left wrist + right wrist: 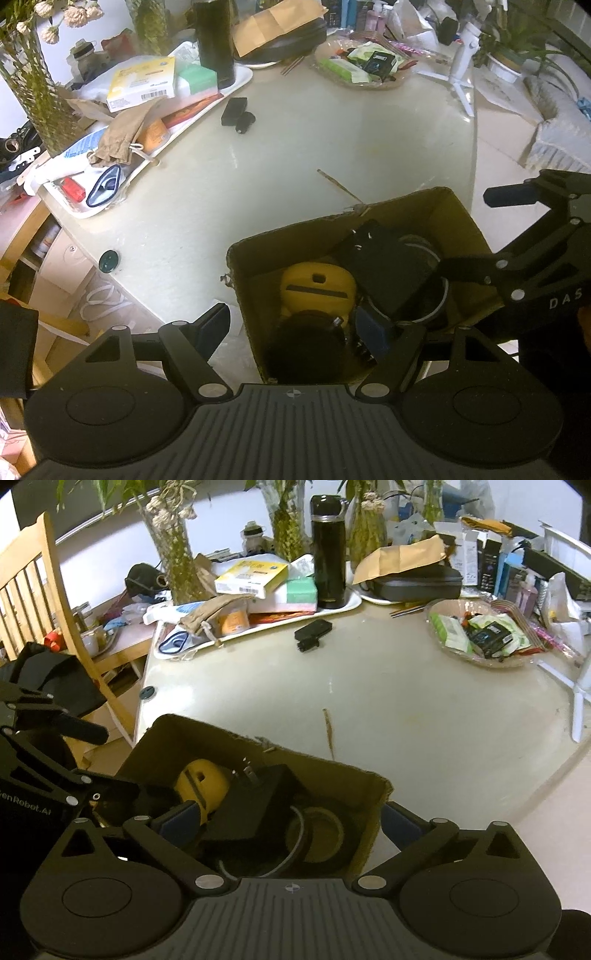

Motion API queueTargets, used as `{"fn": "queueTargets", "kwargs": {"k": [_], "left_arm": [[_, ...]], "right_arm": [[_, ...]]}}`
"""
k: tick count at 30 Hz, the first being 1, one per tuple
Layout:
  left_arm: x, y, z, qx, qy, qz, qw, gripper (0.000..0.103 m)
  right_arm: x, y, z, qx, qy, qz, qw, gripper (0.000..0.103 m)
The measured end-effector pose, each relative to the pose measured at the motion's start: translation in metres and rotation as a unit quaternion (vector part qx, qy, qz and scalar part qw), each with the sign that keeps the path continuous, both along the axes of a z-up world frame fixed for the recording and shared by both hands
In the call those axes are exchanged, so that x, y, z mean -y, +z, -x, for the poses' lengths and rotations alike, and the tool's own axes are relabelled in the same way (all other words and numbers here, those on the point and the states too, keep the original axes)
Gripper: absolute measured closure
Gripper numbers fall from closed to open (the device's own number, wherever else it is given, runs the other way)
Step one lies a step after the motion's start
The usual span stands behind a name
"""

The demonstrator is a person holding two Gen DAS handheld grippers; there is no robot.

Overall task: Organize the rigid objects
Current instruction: 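Withdraw both tools from the box back over the table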

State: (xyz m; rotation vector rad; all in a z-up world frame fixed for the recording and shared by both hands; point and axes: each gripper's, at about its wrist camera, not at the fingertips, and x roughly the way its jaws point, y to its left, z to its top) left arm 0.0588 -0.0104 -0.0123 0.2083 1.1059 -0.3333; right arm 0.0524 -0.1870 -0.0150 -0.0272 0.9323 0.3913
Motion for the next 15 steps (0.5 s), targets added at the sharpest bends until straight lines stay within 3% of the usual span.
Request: {"fn": "queueTargets", "kwargs": {"k": [15], "left_arm": [[-0.005, -0.001, -0.012, -0.001, 0.015, 0.003, 0.9999, 0.028]], "right_arm": [[0.009, 0.000, -0.014, 0.027, -0.018, 0.011, 0.999, 0.000]]}}
